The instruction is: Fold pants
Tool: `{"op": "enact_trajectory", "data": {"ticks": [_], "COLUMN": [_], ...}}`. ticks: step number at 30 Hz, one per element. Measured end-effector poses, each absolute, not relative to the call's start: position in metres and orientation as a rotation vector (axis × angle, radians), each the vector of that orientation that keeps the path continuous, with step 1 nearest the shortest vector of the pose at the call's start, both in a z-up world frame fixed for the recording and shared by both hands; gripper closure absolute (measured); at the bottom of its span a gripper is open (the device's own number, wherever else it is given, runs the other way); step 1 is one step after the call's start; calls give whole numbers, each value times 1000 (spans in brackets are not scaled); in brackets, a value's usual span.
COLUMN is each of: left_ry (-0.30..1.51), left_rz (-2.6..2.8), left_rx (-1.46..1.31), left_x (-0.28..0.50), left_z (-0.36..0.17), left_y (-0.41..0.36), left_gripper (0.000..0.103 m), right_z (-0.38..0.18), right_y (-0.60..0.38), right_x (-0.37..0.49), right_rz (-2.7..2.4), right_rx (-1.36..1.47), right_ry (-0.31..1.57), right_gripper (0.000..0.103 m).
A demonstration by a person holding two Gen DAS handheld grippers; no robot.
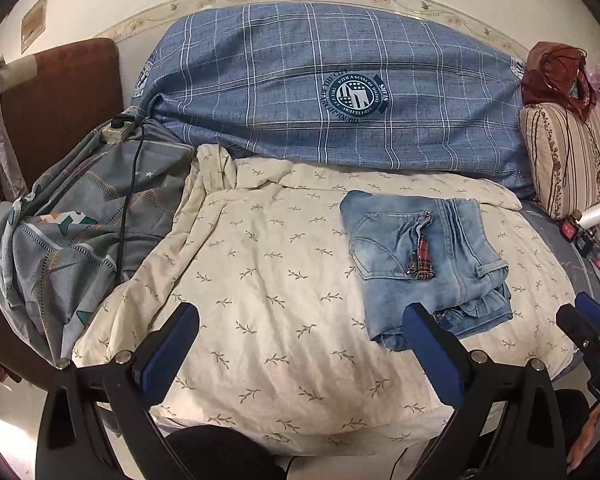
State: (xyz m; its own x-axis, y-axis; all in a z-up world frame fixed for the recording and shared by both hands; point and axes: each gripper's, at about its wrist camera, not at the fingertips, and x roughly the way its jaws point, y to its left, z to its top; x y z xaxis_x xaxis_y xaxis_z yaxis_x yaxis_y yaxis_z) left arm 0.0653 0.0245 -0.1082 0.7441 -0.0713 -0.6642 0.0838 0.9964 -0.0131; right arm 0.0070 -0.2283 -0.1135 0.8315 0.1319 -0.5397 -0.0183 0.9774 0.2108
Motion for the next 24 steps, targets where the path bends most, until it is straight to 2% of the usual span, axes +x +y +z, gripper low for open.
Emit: {"op": "enact_trajectory", "data": {"ticks": [9, 13, 24], "left_ry": [648, 650, 680], "left_rz": [-106, -66, -60], "left_rx": [24, 81, 3], "left_x": [57, 58, 62], "left_z": [-88, -87, -91], "left_y": [31, 27, 38], "left_gripper": [2, 2, 2], "right_z": [-112, -113, -118], "right_y": [-239, -244, -241], "right_x": [8, 8, 9], "right_rz": [60, 57, 74], "right_rx": [238, 260, 263], "right_ry": [588, 590, 602], "right_gripper": [27, 27, 27]}}
